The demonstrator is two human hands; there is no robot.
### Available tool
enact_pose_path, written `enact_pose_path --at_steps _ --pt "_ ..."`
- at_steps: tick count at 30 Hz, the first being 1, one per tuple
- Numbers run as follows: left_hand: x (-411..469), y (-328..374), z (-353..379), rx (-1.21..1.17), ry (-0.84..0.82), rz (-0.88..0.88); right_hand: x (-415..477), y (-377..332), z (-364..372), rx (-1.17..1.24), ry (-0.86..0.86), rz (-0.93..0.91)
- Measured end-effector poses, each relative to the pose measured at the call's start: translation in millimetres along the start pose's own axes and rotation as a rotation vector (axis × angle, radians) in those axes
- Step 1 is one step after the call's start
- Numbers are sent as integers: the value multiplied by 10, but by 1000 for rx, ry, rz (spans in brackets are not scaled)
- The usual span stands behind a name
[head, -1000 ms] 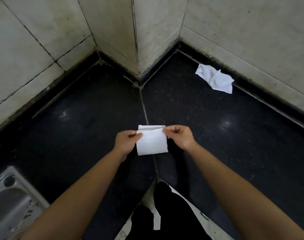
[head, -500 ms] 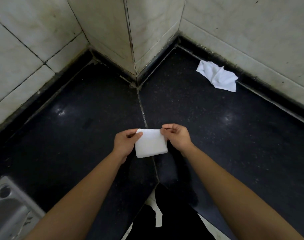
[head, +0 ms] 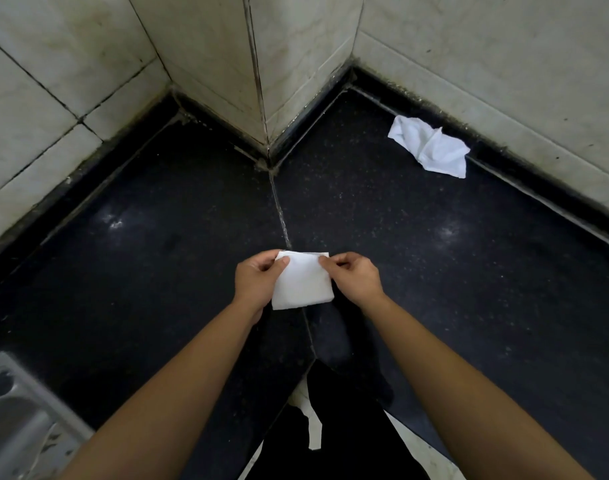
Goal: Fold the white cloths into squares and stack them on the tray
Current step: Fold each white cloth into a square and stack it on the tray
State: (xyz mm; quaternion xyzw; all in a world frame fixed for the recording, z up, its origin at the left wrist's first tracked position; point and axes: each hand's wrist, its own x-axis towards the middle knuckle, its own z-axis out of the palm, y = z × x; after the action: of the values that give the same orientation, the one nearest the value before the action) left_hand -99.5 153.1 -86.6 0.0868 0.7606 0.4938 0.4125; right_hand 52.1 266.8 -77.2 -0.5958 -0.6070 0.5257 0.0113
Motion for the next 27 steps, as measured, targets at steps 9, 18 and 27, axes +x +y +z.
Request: enact_pose_path --at_steps 9,18,27 --pt "37 -86 83 154 122 -10 -87 180 -38 -30 -48 60" --pt "-4 -26 103 404 157 64 -83 178 -20 -10 59 -21" --pt "27 -19 5 1532 -318 1024 -359 235 -235 130 -282 88"
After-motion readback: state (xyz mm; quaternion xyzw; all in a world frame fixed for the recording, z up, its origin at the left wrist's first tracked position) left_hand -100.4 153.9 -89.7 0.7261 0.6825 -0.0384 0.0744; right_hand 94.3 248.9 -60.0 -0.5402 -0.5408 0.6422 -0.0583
